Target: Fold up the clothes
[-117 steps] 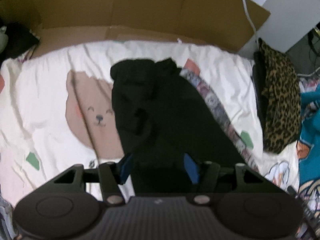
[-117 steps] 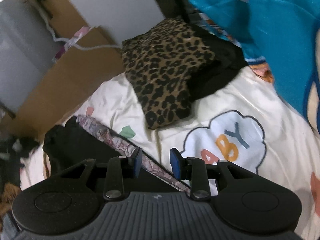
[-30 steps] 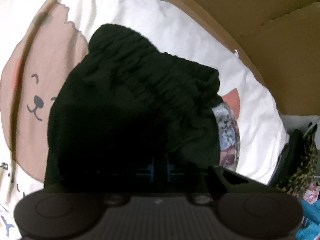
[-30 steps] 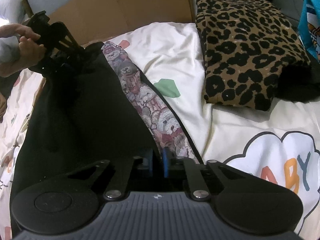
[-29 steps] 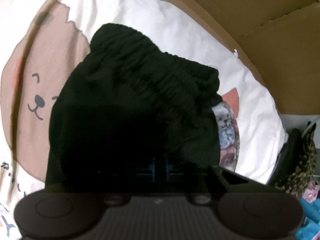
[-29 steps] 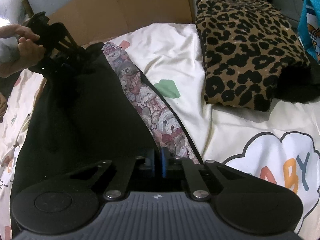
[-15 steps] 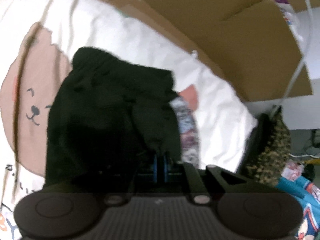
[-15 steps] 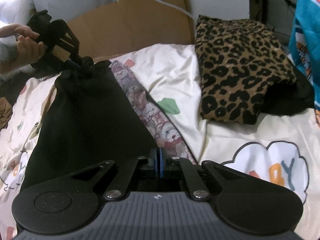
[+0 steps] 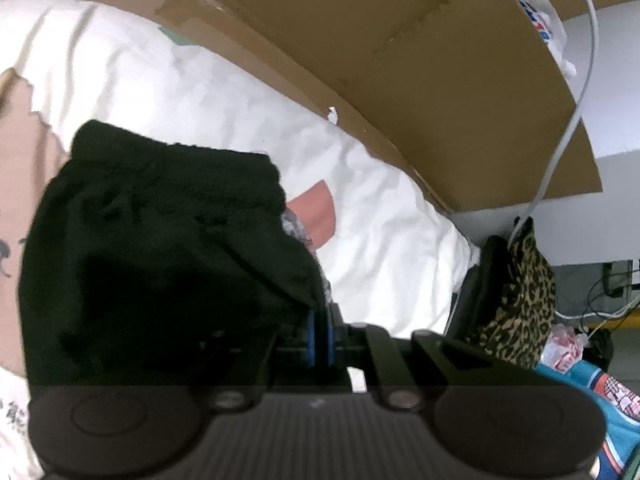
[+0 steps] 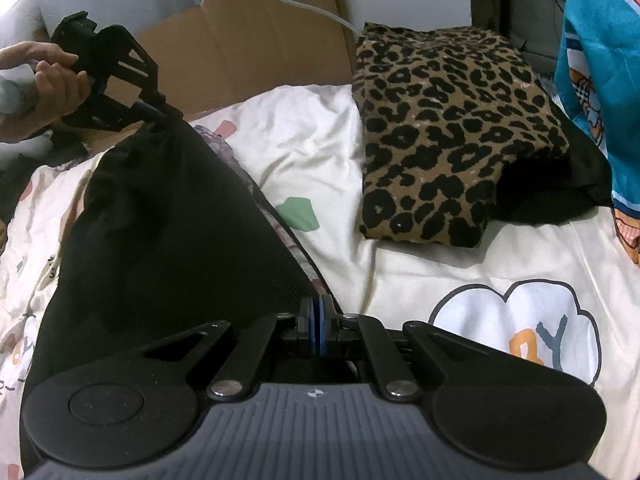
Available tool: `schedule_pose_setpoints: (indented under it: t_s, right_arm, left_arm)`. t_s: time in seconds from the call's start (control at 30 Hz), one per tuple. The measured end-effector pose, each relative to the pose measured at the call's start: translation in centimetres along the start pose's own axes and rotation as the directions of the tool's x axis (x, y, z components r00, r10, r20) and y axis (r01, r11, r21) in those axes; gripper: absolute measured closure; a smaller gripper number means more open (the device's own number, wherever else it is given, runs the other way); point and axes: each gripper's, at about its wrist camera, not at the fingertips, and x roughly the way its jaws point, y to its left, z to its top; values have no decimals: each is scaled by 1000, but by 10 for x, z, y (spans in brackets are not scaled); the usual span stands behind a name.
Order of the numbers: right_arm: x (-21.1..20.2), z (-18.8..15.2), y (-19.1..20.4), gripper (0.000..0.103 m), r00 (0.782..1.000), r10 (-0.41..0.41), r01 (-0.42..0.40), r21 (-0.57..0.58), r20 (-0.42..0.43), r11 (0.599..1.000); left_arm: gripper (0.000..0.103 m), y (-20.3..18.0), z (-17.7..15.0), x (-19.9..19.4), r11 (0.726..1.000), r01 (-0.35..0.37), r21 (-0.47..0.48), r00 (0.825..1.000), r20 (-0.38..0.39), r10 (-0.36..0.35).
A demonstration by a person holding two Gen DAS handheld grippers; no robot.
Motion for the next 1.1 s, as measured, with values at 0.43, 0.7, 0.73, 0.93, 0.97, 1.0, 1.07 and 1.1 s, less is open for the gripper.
schedule_pose_setpoints:
  t_s: [0.43,0.7,0.73,0.93,0.97,1.0,1.07,1.1]
  right_arm:
    - [14,-5,-9,102,998,-2,5,49,-70,999]
    - [-5,1,-12,96,1000,-3,5,93,-22,996]
    - [-8,2,-11,96,1000,1,-1,93,-8,996]
    - [-20,9,-2,85,999,26,-30,93,47,995]
    - [-20,10,0,85,999,28,-33,94,47,995]
    - [-21,9,2,85,999,29,-33,97,46,995]
    - [-21,8,5,85,999,30,-34,103,40,994]
    - [-21,7,6,85,999,31,-35,105,38,994]
  left_arm:
    - [83,-28,3,53,988,-82,129,997,15,80]
    - [35,-49,-7,30,977,-72,199,997,40,65]
    - [34,-52,-9,24,976,-65,210,998,41,58]
    - [34,-57,-13,-16,960,-55,276,997,74,35]
    - [34,-57,-13,-22,953,-57,296,996,85,33]
    - [34,-58,-12,-29,946,-64,317,995,97,34]
    - [39,-59,-10,-40,933,-82,350,991,125,41]
    - [39,-58,-8,-46,927,-95,362,988,150,43]
